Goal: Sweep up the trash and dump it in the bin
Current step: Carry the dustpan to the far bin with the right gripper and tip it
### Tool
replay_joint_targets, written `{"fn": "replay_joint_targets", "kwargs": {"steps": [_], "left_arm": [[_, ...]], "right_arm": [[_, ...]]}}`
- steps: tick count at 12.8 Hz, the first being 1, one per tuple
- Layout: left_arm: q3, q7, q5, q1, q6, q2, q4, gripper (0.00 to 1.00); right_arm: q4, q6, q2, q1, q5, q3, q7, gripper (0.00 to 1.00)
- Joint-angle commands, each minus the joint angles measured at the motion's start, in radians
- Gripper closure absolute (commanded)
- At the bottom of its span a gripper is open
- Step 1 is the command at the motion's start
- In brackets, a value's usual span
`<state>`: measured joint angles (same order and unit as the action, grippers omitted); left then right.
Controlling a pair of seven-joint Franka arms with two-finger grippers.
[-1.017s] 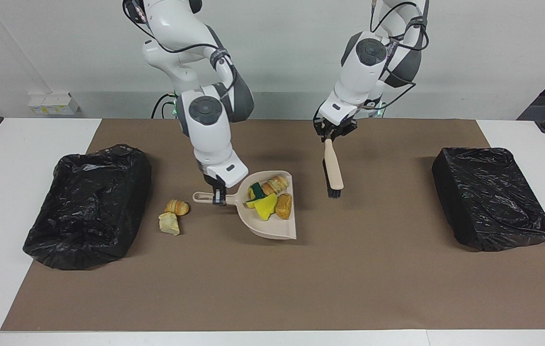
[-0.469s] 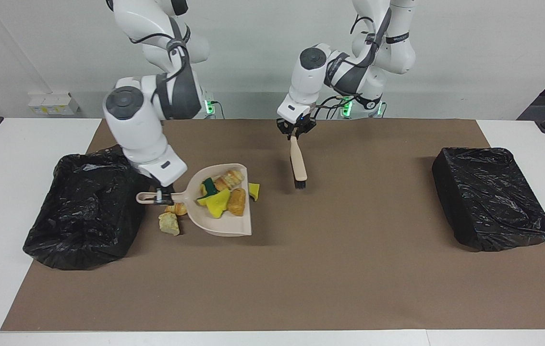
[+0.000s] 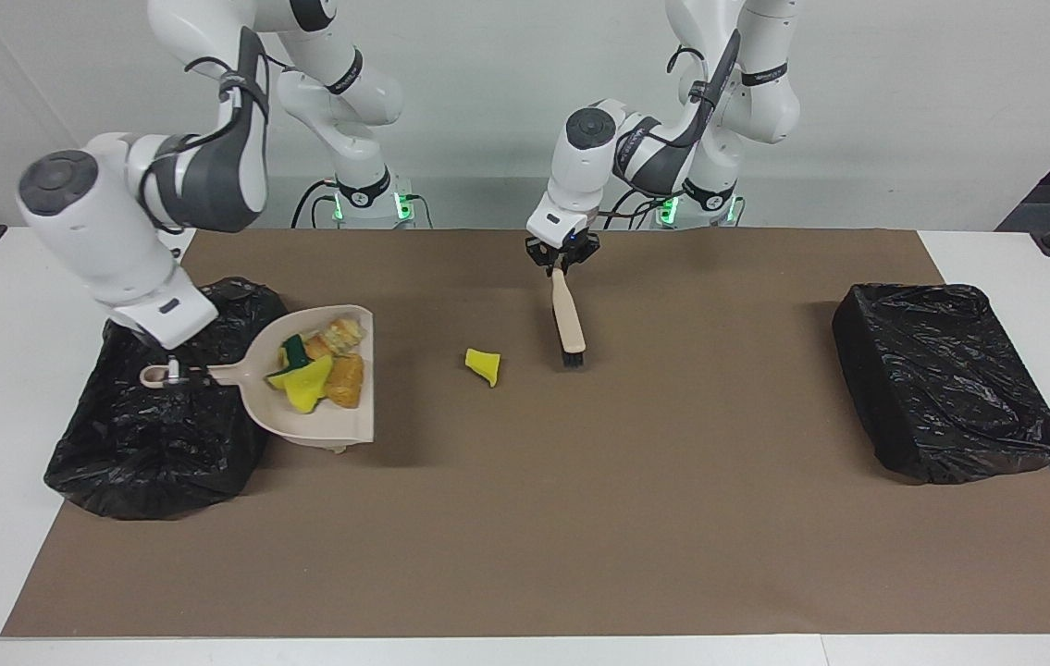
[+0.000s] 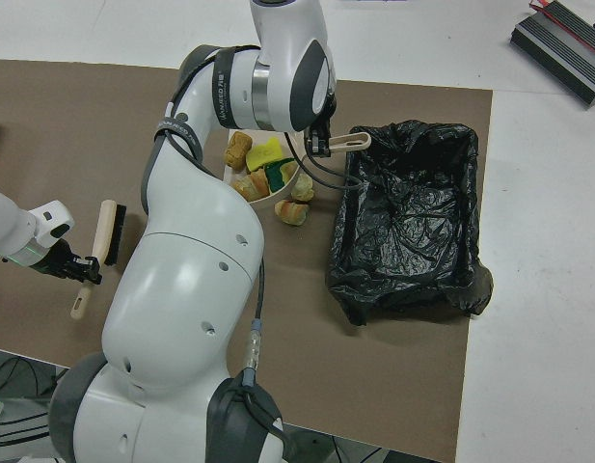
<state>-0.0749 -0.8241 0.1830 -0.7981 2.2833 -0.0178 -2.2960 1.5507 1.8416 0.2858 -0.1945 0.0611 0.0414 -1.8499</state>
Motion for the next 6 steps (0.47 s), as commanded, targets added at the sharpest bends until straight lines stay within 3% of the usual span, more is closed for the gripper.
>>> {"fn": "replay_joint_targets", "kwargs": {"steps": [1,6], "left_arm": [[0.017,-0.012,0.022,-0.047,0.056,0.004,-0.025,1.0],[0.017,-0.024,0.065,-0.062,0.068,0.013,-0.026,1.0]], "right_arm": [[-0.023,-0.021,-0.023,-0.08,0.037,0.009,-0.095,1.0],[-0.018,-0.008,-0.066,-0.224,0.271,0.009,-0.196,1.0]]}}
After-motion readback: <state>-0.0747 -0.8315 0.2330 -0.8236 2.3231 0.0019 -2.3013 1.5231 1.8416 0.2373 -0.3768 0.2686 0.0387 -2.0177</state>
